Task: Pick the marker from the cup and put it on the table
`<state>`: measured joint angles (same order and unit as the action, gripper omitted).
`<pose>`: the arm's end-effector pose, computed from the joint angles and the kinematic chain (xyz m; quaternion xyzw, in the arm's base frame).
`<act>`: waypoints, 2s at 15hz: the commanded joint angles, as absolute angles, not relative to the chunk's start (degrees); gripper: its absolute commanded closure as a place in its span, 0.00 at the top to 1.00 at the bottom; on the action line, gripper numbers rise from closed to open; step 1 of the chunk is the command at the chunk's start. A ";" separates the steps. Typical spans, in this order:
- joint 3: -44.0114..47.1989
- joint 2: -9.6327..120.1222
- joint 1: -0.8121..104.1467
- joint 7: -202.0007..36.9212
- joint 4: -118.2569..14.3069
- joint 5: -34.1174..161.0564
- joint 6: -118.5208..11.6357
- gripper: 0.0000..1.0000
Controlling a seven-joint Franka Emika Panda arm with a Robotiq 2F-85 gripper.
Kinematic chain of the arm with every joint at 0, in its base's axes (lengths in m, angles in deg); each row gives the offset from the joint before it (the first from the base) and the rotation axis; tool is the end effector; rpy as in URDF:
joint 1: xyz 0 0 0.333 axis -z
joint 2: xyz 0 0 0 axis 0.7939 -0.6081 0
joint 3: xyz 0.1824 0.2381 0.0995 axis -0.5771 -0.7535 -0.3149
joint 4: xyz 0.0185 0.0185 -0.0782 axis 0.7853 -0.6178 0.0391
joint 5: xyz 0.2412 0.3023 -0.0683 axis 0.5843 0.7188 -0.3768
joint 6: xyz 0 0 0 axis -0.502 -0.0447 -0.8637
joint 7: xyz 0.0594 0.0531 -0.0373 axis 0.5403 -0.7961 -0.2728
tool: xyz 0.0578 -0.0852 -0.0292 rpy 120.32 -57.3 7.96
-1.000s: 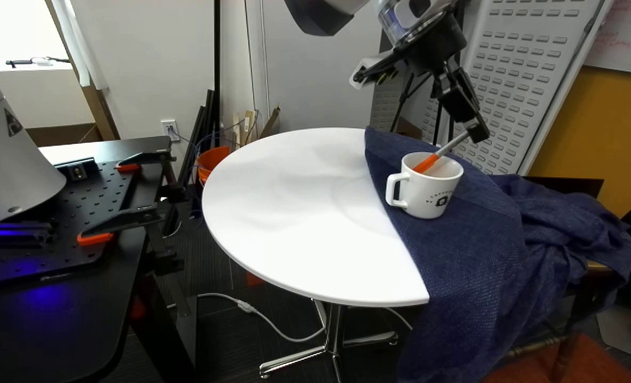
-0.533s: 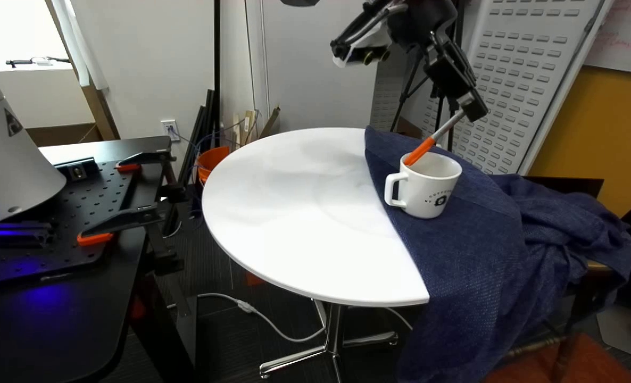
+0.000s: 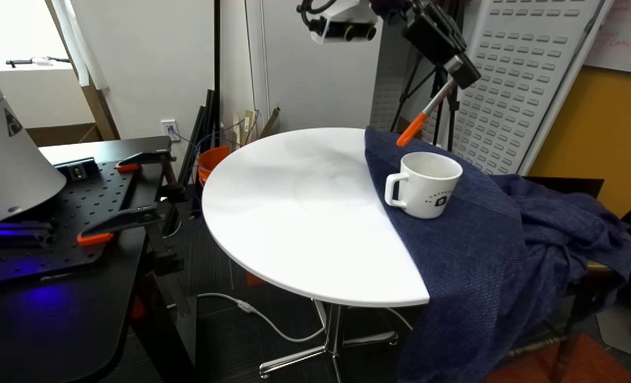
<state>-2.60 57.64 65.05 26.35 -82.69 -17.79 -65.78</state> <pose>0.5626 -0.1067 0.2939 0.8078 -0.4172 0.3582 0.2125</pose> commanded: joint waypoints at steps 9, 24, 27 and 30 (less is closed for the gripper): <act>-0.56 66.65 57.94 31.19 -87.85 -24.72 -60.43 0.03; -2.52 58.68 56.69 13.79 -81.96 -26.31 -81.28 0.03; -3.17 56.02 56.62 5.60 -80.93 -22.38 -83.66 0.03; -4.70 53.83 56.83 -5.32 -80.47 -15.81 -84.92 0.03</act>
<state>-3.53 56.26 56.49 3.91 -82.26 -20.77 -82.75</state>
